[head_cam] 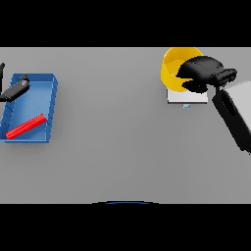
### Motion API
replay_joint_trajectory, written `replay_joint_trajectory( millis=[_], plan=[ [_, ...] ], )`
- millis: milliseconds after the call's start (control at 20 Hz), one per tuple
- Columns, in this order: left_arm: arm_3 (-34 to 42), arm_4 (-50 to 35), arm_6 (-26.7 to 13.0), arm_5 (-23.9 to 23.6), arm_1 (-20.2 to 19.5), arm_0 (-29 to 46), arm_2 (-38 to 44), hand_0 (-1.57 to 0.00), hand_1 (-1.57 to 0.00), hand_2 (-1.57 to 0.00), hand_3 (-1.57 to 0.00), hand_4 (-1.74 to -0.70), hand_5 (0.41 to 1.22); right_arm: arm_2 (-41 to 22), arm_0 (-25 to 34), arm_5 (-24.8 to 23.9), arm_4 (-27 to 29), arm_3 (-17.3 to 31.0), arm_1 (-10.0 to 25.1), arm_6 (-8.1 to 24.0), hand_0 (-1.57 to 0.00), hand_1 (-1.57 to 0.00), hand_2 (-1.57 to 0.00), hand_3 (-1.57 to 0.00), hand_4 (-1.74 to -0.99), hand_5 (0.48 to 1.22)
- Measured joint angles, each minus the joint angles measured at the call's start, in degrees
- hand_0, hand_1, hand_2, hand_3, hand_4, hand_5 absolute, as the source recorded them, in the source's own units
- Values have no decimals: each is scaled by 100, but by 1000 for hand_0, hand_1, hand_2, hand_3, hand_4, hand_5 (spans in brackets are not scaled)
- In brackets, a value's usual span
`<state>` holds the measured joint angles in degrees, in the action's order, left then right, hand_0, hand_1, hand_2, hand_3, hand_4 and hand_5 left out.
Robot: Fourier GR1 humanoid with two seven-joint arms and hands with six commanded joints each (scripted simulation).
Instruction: Pick up the red beaker and tilt it to pour out 1 green nut into yellow bowl. Pick up the yellow bowl and place it on the metallic measuring scale.
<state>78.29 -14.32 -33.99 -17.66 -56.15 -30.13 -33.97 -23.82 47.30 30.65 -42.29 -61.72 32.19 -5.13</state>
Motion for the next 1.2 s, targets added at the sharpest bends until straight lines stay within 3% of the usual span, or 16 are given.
replay_joint_trajectory(
  millis=[100, 250, 500, 700, 900, 1000, 1050, 1100, 1200],
  plan=[
    [1, -8, 37, 13, -37, 61, 10, 1, 1, 1, 1, -829, 774, 34, 60, -195, -49, 373, 64, -216, -1571, -1571, -1571, -1168, -1720, 1221],
    [-115, -2, 21, 50, -32, 24, 27, 1, 1, 1, 1, -819, 763, 78, 157, -419, -107, 953, -55, -184, -1571, -1571, -1571, -1227, -1722, 1221],
    [-104, 31, -14, 66, -3, -50, -1, 1, 1, 1, 1, -807, 749, 56, 310, -958, -291, 1899, -205, -465, -1571, -1568, -1571, -1410, -1724, 1221],
    [-113, 37, 3, 60, -12, -16, -9, 1, 1, 1, 1, -796, 729, 72, 454, -1169, -319, 2438, -439, -484, -1571, -1499, -1565, -1500, -1727, 1221],
    [-152, 8, 1, 83, 23, -104, 23, 1, 1, 1, 1, -806, 734, 82, 550, -1359, -353, 2793, -531, -579, -1548, -1420, -1568, -1481, -1721, 1221],
    [-124, 44, 21, 73, 11, -53, -13, 1, 1, 1, 1, -811, 740, 108, 577, -1327, -322, 2903, -520, -671, -1536, -1411, -1569, -1165, -1728, 1221],
    [-173, 39, -44, 93, 42, -115, -11, 1, 1, 1, 1, -813, 745, 118, 593, -1275, -311, 2938, -536, -602, -1543, -1443, -1496, -1022, -1659, 1221],
    [-226, 43, 26, 95, 59, -65, -17, 1, 1, 1, 1, -812, 745, 139, 569, -1222, -272, 2940, -556, -553, -1525, -1350, -1348, -907, -1596, 1134],
    [-171, 27, -28, 101, 65, -67, -32, 1, 1, 1, 1, -815, 744, 195, 581, -1157, -202, 2990, -583, -502, -975, -866, -954, -762, -1504, 983]
  ],
)
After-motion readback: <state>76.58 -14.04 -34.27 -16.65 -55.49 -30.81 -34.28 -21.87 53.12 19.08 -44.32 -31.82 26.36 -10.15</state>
